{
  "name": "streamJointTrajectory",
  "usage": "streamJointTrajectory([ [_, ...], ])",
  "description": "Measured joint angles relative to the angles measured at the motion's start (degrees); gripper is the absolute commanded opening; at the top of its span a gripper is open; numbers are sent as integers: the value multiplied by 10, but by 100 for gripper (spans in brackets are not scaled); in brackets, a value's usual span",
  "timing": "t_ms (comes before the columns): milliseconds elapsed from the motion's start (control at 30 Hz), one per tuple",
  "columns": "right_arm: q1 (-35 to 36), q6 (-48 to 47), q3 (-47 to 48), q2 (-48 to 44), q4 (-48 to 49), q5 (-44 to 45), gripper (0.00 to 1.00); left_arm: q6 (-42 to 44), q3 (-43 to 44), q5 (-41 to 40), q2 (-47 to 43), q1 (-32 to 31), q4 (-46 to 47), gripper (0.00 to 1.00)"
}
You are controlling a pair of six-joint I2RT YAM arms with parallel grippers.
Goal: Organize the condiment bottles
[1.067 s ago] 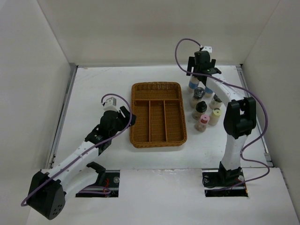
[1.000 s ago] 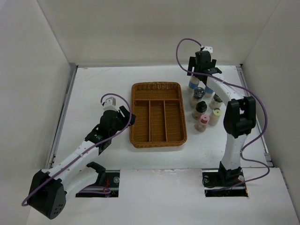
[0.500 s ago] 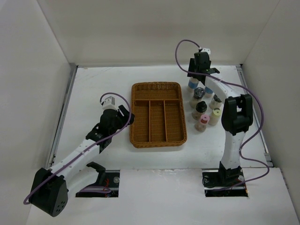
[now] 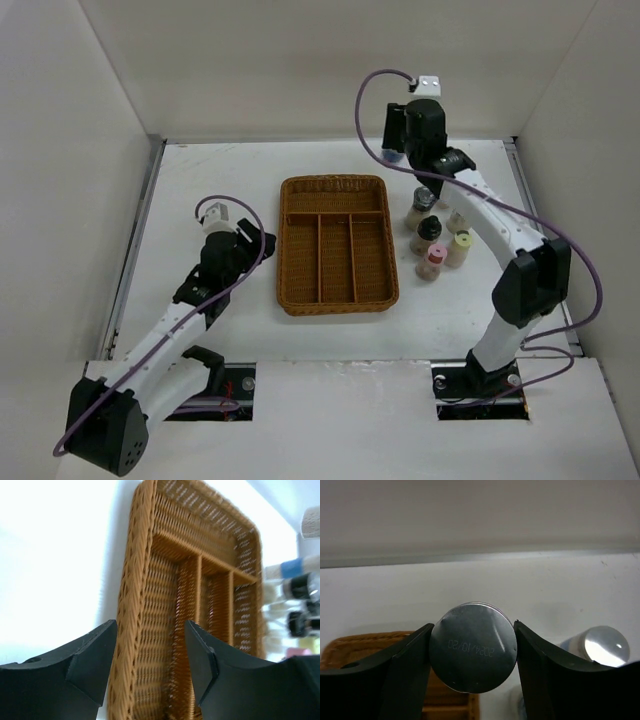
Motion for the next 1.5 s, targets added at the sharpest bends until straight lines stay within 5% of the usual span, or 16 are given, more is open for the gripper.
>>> streamJointTrajectory([
  [167, 105, -18, 42, -20, 26, 1, 40, -22, -12, 1, -47, 12, -4, 54],
  [333, 176, -27, 147, 74, 30, -12, 40, -32, -33, 2, -85, 14, -27, 54],
  [633, 201, -28, 210, 232, 3, -21, 40, -32, -35, 13, -97, 13, -47, 54],
  [1033, 220, -16, 196, 251, 0, -26, 43, -32, -35, 19, -95, 13, -46, 54],
  [1200, 224, -3, 184, 260, -1, -34, 52, -32, -36, 20, -91, 13, -45, 54],
  [1333, 224, 5, 179, 266, 9, -36, 73, -32, -38, 21, -91, 13, -45, 54],
  [1500, 225, 14, 171, 266, 28, -40, 87, -32, -38, 22, -83, 13, -43, 54],
])
